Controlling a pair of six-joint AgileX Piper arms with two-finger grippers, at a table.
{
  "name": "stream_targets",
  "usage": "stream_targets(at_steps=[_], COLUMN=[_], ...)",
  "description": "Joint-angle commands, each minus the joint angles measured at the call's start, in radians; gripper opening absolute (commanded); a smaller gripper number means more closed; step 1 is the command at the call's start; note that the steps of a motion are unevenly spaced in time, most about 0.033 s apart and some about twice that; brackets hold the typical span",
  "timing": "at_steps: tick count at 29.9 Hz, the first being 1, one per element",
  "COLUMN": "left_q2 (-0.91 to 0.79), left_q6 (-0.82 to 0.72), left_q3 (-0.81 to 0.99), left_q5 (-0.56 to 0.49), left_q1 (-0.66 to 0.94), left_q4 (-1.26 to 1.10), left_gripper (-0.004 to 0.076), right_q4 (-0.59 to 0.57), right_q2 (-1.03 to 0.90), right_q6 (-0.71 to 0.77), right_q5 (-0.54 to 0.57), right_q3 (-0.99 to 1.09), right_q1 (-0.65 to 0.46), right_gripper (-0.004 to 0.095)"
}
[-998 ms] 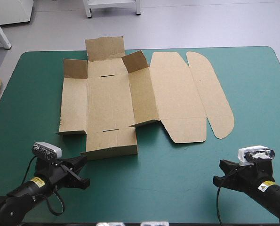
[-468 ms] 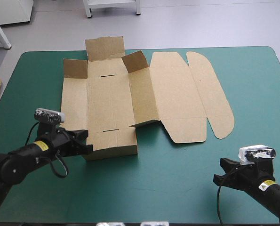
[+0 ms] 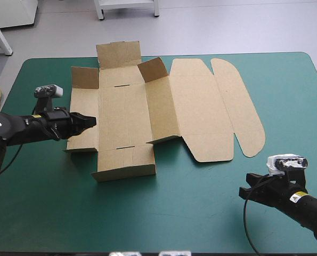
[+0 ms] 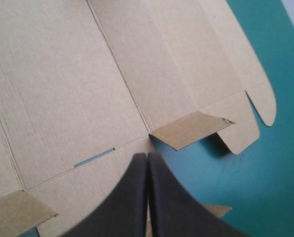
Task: Fold the box
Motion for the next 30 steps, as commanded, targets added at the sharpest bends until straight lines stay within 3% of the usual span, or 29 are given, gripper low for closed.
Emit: stream_targets(at_steps=[1, 5, 17, 20, 27, 30], left_q2=[0.069, 0.19, 0.467, 0.505, 0.517, 0.517], left_q6=[0.118, 0.19, 0.222, 0.203, 0.113, 0.076], left_q3=[-0.057, -0.061, -0.105, -0.162, -0.288, -0.316], left_q5=[0.136, 0.278, 0.278, 0.278, 0.276, 0.276], left_q1=[0.151, 0.285, 0.319, 0.319, 0.319, 0.319], left_q4=[-0.227, -0.37, -0.336, -0.266, -0.048, 0.067], left_gripper=[-0.0008, -0.0008, 0.0014, 0.0093, 0.0395, 0.0413], right_q4=[0.028, 0.058, 0.121, 0.121, 0.125, 0.125], right_q2=[0.056, 0.101, 0.144, 0.144, 0.144, 0.144], right_q6=[-0.034, -0.072, -0.121, -0.121, -0.121, -0.121], right_q5=[-0.044, -0.043, -0.041, -0.03, -0.021, -0.021], right_q3=[-0.059, -0.07, -0.07, -0.07, -0.07, -0.07], right_q1=[-0.005, -0.005, -0.005, -0.005, -0.005, -0.005], right_gripper=[-0.0013, -0.0013, -0.0013, -0.0013, -0.0013, -0.0013])
